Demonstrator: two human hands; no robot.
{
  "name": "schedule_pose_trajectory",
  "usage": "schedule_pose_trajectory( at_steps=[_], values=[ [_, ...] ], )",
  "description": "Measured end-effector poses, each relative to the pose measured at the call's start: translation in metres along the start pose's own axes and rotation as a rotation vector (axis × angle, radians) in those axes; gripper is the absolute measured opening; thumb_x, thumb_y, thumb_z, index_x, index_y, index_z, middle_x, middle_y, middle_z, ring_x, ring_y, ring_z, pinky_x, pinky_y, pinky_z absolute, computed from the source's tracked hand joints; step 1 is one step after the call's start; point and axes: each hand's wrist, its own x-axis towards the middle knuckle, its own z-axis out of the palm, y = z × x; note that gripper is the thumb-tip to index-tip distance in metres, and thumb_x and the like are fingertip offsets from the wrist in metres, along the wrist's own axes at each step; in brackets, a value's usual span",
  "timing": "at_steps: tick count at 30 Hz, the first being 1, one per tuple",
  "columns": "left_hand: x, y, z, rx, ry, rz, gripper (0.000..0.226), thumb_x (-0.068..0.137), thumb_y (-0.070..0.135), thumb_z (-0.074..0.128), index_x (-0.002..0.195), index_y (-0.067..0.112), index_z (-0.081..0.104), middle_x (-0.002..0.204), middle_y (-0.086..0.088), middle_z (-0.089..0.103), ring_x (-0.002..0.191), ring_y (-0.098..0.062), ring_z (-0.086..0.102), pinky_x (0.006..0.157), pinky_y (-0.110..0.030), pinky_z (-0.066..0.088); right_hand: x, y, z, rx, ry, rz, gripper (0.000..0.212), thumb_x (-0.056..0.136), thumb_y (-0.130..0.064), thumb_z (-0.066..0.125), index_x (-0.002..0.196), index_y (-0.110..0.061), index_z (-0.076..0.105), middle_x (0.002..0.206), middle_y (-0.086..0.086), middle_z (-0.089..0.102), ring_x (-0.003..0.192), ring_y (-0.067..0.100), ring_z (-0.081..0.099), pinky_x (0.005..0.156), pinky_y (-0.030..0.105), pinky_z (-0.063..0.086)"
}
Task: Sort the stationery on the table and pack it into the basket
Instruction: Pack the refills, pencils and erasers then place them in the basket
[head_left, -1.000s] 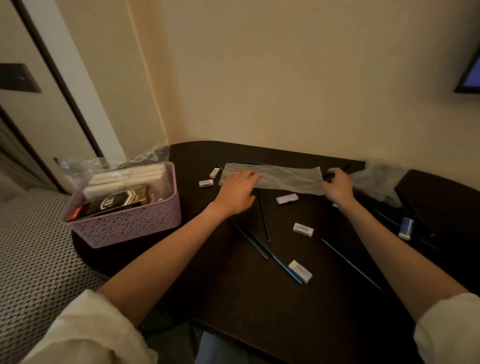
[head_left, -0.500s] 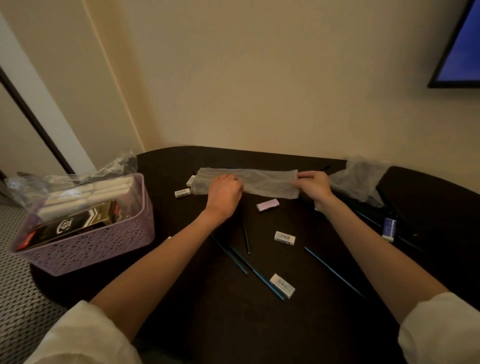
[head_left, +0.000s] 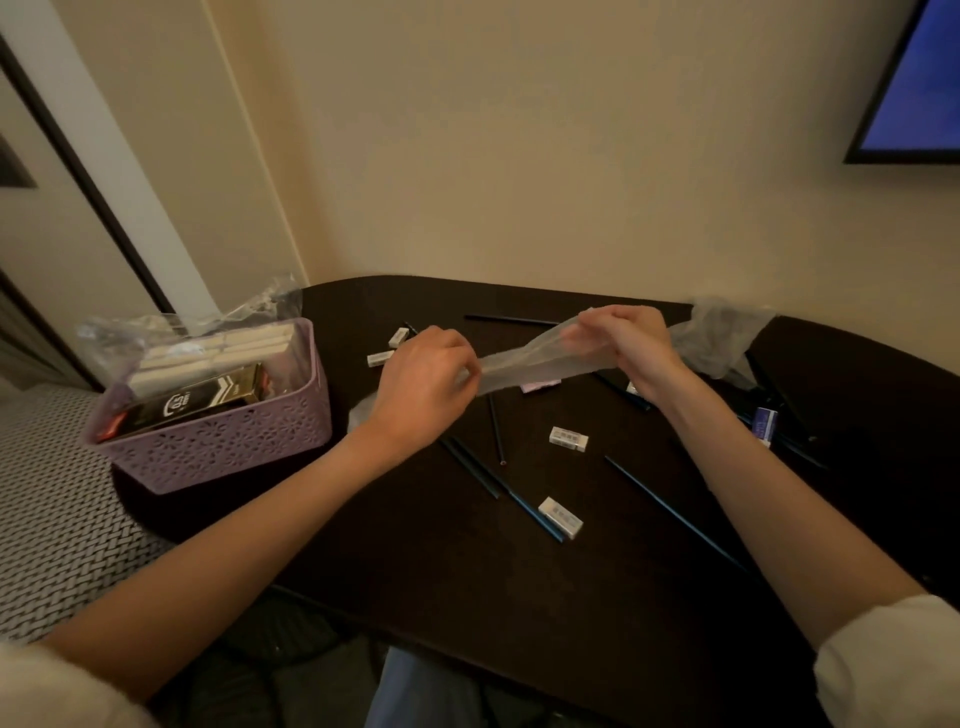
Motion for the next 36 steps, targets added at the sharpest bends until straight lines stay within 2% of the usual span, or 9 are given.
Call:
schedule_pose_trajectory(
  at_steps=[5,9,13,17,22,25,28,33,36],
  values=[
    [-0.023,0.012,-0.038,-0.019,-0.201,-0.088,0.021,0.077,0.034,0.078,0.086,0.024,0.062,0.123,0.003,0.056,0.113,-0.012,0.050,0.090,-0.027,0.046,-0.038,-0.014,0.004,0.093,-0.164,-0.043,0.014,0.092,-0.016,0.057,0.085,-0.013,0.068,0.105,0.015,0.067,0.106,0.027,0.061,0.093,0.043,0.047],
    [-0.022,0.019,-0.049,-0.124,-0.315,-0.184,0.089,0.065,0.066,0.075,0.131,0.017,0.040,0.134,-0.001,0.043,0.115,-0.014,0.046,0.090,-0.028,0.045,-0.073,-0.025,0.016,0.217,-0.507,-0.059,0.017,0.093,-0.009,0.053,0.078,-0.012,0.058,0.103,0.018,0.070,0.100,0.024,0.068,0.081,0.032,0.053],
    [-0.027,0.013,-0.035,-0.369,-0.590,-0.272,0.126,0.060,0.063,0.080,0.152,0.022,0.005,0.156,-0.005,0.023,0.140,-0.021,0.030,0.112,-0.039,0.035,-0.093,-0.021,0.026,0.199,-0.599,-0.135,0.016,0.092,-0.003,0.050,0.077,-0.008,0.054,0.106,0.024,0.067,0.108,0.024,0.066,0.094,0.032,0.050],
    [-0.038,0.013,-0.022,-0.442,-0.662,-0.234,0.127,0.060,0.060,0.081,0.153,0.026,0.002,0.153,-0.002,0.031,0.136,-0.021,0.036,0.111,-0.041,0.036,-0.103,-0.013,0.030,0.190,-0.639,-0.154,0.008,0.080,-0.012,0.053,0.073,-0.009,0.054,0.098,0.019,0.056,0.101,0.021,0.060,0.084,0.026,0.048],
    [-0.050,0.022,-0.026,-0.309,-0.433,-0.140,0.112,0.065,0.064,0.076,0.150,0.022,0.016,0.146,0.001,0.044,0.128,-0.017,0.046,0.106,-0.042,0.042,-0.110,-0.015,0.031,0.322,-0.545,-0.185,0.007,0.077,-0.012,0.054,0.077,-0.005,0.052,0.088,0.010,0.056,0.090,0.016,0.060,0.077,0.021,0.053],
    [-0.060,0.020,-0.032,-0.203,-0.345,-0.100,0.109,0.065,0.066,0.075,0.148,0.022,0.020,0.139,0.003,0.049,0.123,-0.015,0.051,0.100,-0.041,0.046,-0.110,-0.018,0.038,0.356,-0.441,-0.069,0.038,0.075,-0.018,0.070,0.109,-0.010,0.055,0.111,0.015,0.064,0.095,0.022,0.068,0.079,0.033,0.057],
    [-0.071,0.009,-0.026,-0.067,-0.343,-0.111,0.106,0.063,0.065,0.075,0.145,0.022,0.024,0.130,0.001,0.054,0.116,-0.017,0.055,0.092,-0.042,0.050,-0.112,-0.020,0.052,0.209,-0.417,-0.029,0.065,0.073,-0.028,0.079,0.129,-0.019,0.047,0.108,0.010,0.072,0.094,0.025,0.071,0.085,0.042,0.057],
    [-0.087,-0.016,-0.017,0.016,-0.317,-0.205,0.103,0.064,0.062,0.077,0.143,0.020,0.028,0.125,-0.003,0.058,0.111,-0.020,0.058,0.091,-0.043,0.050,-0.115,-0.018,0.078,0.151,-0.473,-0.072,0.044,0.092,-0.010,0.060,0.133,-0.018,0.045,0.099,0.000,0.075,0.089,0.013,0.072,0.068,0.020,0.056],
    [-0.095,-0.029,-0.016,-0.038,-0.260,-0.236,0.091,0.068,0.056,0.077,0.140,0.018,0.035,0.123,-0.002,0.060,0.109,-0.019,0.058,0.090,-0.040,0.049,-0.108,-0.014,0.087,0.278,-0.496,-0.009,0.036,0.097,-0.013,0.053,0.133,-0.019,0.048,0.105,0.006,0.073,0.098,0.015,0.070,0.081,0.029,0.058]
  ],
)
